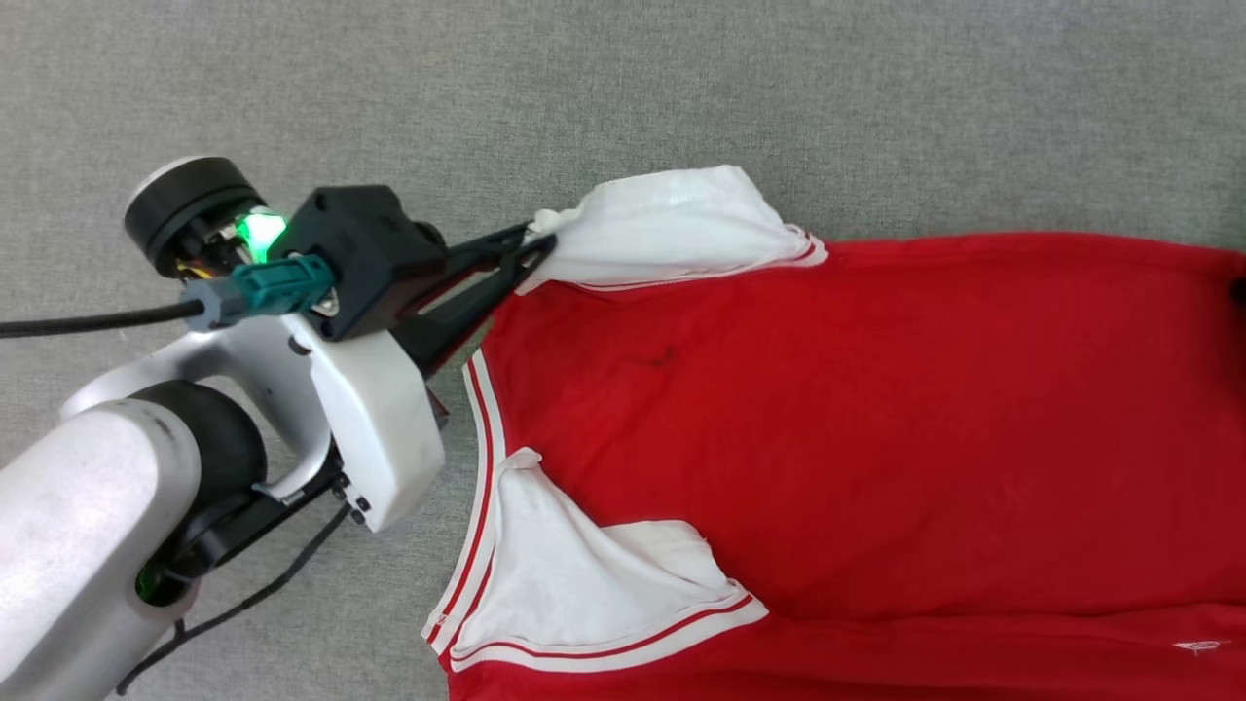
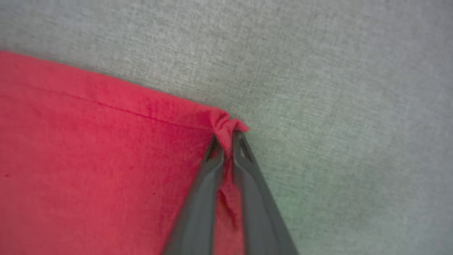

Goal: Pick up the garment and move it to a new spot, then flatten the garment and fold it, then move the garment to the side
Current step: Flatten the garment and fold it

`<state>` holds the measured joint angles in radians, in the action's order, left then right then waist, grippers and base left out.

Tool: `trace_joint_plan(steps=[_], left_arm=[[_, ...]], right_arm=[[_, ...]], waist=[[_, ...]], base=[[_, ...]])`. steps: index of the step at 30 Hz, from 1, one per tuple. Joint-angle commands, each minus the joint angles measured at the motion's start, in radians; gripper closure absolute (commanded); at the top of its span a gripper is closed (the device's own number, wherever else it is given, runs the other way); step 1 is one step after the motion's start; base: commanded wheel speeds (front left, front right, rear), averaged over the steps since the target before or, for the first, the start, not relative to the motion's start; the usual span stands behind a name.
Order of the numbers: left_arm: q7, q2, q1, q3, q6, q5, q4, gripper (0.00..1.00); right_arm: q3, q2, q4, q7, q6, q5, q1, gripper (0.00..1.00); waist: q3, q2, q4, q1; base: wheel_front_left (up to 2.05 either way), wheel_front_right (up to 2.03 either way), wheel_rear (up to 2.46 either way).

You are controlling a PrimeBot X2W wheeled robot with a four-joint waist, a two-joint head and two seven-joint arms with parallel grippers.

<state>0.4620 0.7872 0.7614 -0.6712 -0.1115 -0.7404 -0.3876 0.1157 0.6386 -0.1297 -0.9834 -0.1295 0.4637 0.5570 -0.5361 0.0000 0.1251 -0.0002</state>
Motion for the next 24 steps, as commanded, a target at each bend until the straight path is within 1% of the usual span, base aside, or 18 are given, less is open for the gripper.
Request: trace_joint_plan(steps=[1, 7, 12, 16, 22, 24], left_arm=[[-0.009, 0.005, -0.014, 0.003, 0.001, 0.006, 0.010, 1.00], [-0.045, 0.019, -0.056, 0.014, 0.023, 0.006, 0.063, 1.00], [-0.077, 0.044, -0.127, 0.025, 0.053, -0.011, 0.078, 1.00], [-0.099, 0.071, -0.210, 0.029, 0.084, -0.036, 0.059, 1.00], [-0.118, 0.127, -0.358, 0.024, 0.140, -0.072, 0.002, 1.00], [-0.124, 0.145, -0.408, 0.019, 0.158, -0.084, -0.016, 1.00]], right_arm=[[0.028, -0.029, -0.055, 0.002, -0.002, 0.004, -0.055, 1.00], [-0.015, -0.028, -0.022, 0.108, -0.001, 0.032, -0.026, 1.00], [-0.030, -0.002, 0.021, 0.144, -0.001, 0.064, -0.064, 1.00], [-0.059, -0.010, 0.073, 0.162, -0.001, 0.086, -0.139, 1.00], [-0.128, -0.052, 0.189, 0.160, -0.001, 0.122, -0.319, 1.00], [-0.148, -0.048, 0.225, 0.152, -0.001, 0.126, -0.378, 1.00]], waist=[[0.011, 0.0000, -0.005, 0.0002], [0.081, 0.0000, -0.029, 0.0002], [0.156, 0.0000, -0.053, 0.0002], [0.214, 0.0000, -0.063, 0.0002], [0.273, 0.0000, -0.068, 0.0002], [0.280, 0.0000, -0.068, 0.0002]], base=[[0.00, 0.00, 0.00], [0.00, 0.00, 0.00], [0.00, 0.00, 0.00], [0.00, 0.00, 0.00], [0.00, 0.00, 0.00], [0.00, 0.00, 0.00]])
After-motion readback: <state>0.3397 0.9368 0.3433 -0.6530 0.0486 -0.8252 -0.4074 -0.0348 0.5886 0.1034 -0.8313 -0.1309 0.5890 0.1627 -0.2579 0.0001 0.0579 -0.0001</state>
